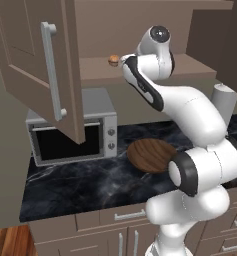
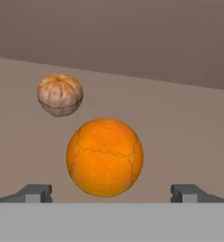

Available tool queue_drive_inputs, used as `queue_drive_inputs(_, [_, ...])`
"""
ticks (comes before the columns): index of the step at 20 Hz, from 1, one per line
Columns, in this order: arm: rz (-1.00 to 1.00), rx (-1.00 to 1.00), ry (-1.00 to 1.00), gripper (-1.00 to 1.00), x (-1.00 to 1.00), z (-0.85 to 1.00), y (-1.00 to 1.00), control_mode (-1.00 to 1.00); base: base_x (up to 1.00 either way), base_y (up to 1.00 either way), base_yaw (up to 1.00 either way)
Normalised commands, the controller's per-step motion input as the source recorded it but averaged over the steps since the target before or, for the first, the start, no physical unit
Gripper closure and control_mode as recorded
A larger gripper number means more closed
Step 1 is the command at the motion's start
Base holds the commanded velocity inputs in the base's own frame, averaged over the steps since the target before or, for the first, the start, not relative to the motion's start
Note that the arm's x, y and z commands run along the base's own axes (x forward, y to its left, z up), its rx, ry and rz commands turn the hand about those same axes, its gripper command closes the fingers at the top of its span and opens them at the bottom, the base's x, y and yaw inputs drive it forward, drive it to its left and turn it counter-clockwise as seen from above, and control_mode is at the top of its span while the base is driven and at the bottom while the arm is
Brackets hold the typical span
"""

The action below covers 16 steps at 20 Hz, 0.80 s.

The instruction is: Open the cabinet. Pick the orange and tangerine from the cabinet and place them into the bowl. Then close the cabinet.

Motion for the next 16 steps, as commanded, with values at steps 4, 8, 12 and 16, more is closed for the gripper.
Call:
queue_drive_inputs(4, [0.00, 0.00, 0.10, -1.00, 0.22, -0.06, 0.00, -1.00, 0.00, 0.00, 0.00])
queue_drive_inputs(8, [0.00, 0.00, 0.10, -1.00, 0.29, -0.09, 0.02, -1.00, 0.00, 0.00, 0.00])
queue_drive_inputs(12, [0.00, 0.00, 0.02, -1.00, 0.31, -0.15, 0.02, -1.00, 0.00, 0.00, 0.00])
queue_drive_inputs(16, [0.00, 0.00, 0.00, -1.00, 0.29, -0.23, 0.09, -1.00, 0.00, 0.00, 0.00])
